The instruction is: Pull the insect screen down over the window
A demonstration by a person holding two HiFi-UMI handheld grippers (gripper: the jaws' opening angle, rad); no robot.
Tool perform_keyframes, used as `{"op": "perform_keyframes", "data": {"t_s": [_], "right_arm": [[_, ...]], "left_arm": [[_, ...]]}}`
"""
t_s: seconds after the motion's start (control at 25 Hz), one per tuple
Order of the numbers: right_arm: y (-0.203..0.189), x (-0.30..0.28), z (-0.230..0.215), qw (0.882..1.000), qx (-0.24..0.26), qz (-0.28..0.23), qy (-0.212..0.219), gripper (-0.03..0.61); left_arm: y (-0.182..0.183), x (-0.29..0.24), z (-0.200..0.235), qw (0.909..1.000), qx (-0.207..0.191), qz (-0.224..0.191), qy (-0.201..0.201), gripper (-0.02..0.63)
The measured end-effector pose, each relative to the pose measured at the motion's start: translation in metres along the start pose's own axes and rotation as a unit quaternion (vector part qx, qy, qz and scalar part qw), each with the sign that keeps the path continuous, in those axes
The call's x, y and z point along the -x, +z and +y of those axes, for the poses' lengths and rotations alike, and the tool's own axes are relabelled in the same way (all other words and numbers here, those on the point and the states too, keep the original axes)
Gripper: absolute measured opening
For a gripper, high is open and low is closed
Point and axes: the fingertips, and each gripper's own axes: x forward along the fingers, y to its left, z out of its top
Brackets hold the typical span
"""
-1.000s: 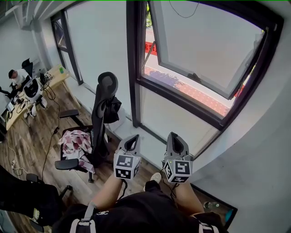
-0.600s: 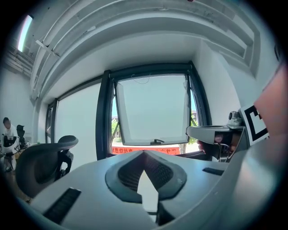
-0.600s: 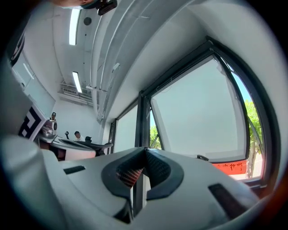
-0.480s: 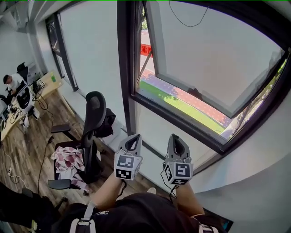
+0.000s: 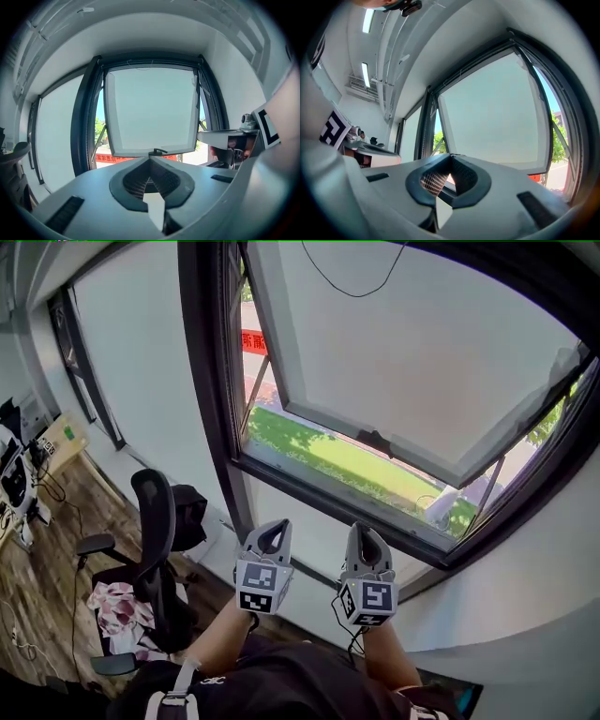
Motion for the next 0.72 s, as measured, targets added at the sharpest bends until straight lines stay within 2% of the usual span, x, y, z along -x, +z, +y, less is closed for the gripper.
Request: {"op": "perform_keyframes", "data": {"t_s": [0.4,0.72], "right_arm": [[0.005,-0.022,-0.039,0.993,0.002,-0.009,-0.12,0.006],[0.004,-0.017,-0.068,0.984,-0.013,-0.019,-0.176,0.006]], "left_arm": [[0.026,-0.083,0.006,0.9935,-0.023,-0.011,-0.11,0.012],[0.039,-0.116,-0.006,0.9868,-0.041,-0.027,-0.155,0.012]]}}
